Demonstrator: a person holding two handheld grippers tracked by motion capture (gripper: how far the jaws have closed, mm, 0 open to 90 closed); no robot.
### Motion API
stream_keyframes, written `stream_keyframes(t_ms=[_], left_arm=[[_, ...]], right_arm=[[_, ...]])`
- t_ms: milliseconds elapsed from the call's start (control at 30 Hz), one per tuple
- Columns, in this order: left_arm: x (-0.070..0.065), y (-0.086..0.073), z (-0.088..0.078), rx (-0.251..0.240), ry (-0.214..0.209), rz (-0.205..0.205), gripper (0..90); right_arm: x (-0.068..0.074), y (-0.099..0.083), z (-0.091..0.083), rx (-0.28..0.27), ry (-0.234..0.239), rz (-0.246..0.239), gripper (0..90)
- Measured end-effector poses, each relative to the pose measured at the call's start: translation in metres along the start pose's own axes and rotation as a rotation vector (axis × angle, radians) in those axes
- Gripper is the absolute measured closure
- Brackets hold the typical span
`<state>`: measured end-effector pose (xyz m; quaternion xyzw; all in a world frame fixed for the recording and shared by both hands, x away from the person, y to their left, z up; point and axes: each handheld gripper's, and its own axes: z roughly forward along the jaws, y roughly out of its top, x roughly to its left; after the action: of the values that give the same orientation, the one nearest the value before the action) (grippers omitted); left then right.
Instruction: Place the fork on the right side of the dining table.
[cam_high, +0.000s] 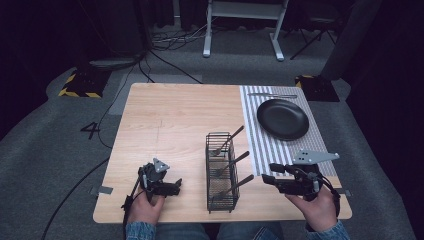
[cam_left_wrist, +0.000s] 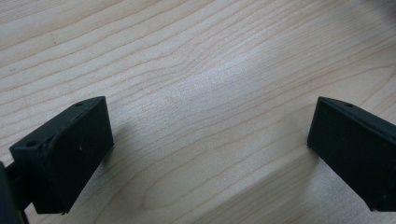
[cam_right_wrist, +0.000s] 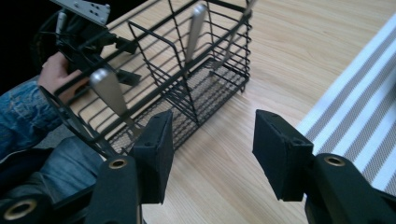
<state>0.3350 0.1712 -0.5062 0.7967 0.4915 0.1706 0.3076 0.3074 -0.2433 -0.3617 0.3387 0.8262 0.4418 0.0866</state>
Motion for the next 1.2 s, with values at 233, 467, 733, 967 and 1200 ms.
stream_keyframes(t_ms=[233, 467, 733, 967, 1200], left_arm=[[0.0, 0.0, 0.0, 0.0, 0.0, 0.0, 0.2], [0.0, 0.0, 0.0, -0.001, 0.0, 0.0, 0.2], [0.0, 0.0, 0.0, -0.001, 0.0, 0.0, 0.2], [0.0, 0.0, 0.0, 0.0, 0.001, 0.0, 0.2], [0.0, 0.0, 0.0, -0.001, 0.0, 0.0, 0.2]], right_arm=[[0.014, 0.009, 0.001, 0.0, 0.036, -0.036, 48.4], [0.024, 0.015, -0.001, -0.002, 0.065, -0.057, 49.8], [0.033, 0.02, -0.001, -0.002, 0.093, -0.07, 50.9], [0.038, 0.024, 0.01, 0.028, 0.109, -0.074, 57.8], [0.036, 0.024, 0.021, 0.079, 0.136, -0.036, 69.9]])
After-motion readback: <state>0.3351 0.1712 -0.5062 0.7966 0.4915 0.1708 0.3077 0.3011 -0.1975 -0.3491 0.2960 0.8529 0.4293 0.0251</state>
